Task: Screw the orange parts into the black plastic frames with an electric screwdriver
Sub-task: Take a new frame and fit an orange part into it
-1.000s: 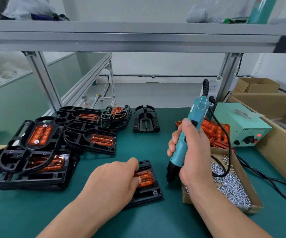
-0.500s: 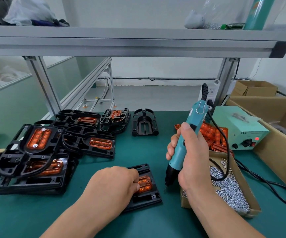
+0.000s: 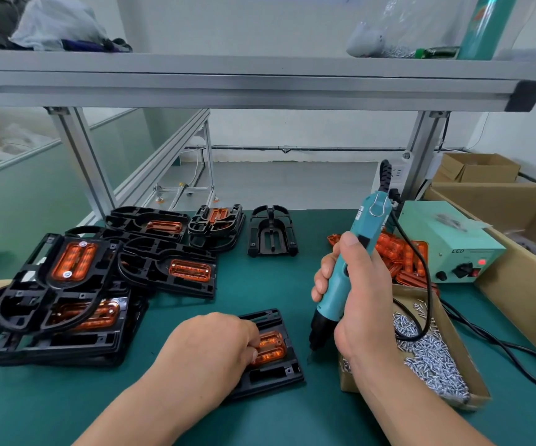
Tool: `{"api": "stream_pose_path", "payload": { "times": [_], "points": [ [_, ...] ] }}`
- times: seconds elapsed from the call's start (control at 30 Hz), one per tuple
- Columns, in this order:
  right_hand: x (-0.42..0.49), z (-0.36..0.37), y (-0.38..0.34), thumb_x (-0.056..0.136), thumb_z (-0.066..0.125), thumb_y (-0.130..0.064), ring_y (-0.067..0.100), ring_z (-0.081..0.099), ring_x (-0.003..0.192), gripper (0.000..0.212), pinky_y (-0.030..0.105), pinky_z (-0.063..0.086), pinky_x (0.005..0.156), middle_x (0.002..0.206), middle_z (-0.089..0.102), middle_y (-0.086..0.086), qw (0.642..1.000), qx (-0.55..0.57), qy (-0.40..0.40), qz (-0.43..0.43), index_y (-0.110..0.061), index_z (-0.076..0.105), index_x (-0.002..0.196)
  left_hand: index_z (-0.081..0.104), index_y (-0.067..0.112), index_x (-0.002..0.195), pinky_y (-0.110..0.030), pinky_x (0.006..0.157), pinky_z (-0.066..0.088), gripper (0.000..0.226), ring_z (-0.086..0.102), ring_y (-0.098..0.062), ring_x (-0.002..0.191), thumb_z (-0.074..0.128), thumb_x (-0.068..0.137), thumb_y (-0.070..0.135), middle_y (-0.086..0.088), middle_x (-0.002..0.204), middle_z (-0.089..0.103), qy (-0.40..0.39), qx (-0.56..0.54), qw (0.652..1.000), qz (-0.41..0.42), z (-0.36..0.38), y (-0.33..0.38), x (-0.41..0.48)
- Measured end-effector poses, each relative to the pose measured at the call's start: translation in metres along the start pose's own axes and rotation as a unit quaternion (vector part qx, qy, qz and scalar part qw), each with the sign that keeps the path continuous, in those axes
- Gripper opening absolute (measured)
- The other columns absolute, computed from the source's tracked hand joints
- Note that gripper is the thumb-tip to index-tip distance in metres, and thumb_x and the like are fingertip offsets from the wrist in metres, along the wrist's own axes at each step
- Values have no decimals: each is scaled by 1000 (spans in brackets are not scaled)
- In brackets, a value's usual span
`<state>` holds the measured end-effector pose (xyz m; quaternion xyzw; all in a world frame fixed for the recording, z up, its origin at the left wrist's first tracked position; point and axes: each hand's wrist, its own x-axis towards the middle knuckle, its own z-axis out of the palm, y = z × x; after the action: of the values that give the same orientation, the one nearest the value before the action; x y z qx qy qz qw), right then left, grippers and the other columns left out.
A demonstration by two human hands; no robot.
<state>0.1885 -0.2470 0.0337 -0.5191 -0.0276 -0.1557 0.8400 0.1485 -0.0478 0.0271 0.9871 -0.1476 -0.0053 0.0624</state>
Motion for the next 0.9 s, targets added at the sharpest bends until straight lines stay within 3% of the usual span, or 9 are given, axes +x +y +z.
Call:
{"api": "stream_pose_path", "payload": {
  "times": [0.2, 0.5, 0.9],
  "points": [
    [1, -1, 0, 87, 72, -53, 22, 48, 56, 40, 34, 46, 51, 73, 52, 7, 1000, 1, -2, -2, -18, 56, 97, 63, 39, 121, -27, 74, 42, 24, 64, -12, 102, 54, 100, 47, 15, 109, 70, -9, -9, 1000, 12, -1, -3, -2],
    [1, -2, 0, 87, 71, -52, 21, 48, 56, 40, 34, 46, 51, 73, 53, 7, 1000, -1, -5, -1, -18, 55, 98, 66, 39, 116, -27, 82, 53, 21, 66, -9, 97, 57, 99, 47, 17, 103, 71, -22, -23, 999, 16, -3, -2, -3],
    [1, -1, 0, 93, 69, -48, 21, 48, 56, 36, 33, 47, 50, 74, 53, 8, 1000, 0, 1, 2, -15, 55, 100, 67, 40, 114, -22, 79, 51, 21, 63, -3, 94, 57, 99, 51, 21, 99, 69, -5, -51, 998, 25, -4, -6, -3]
  ]
}}
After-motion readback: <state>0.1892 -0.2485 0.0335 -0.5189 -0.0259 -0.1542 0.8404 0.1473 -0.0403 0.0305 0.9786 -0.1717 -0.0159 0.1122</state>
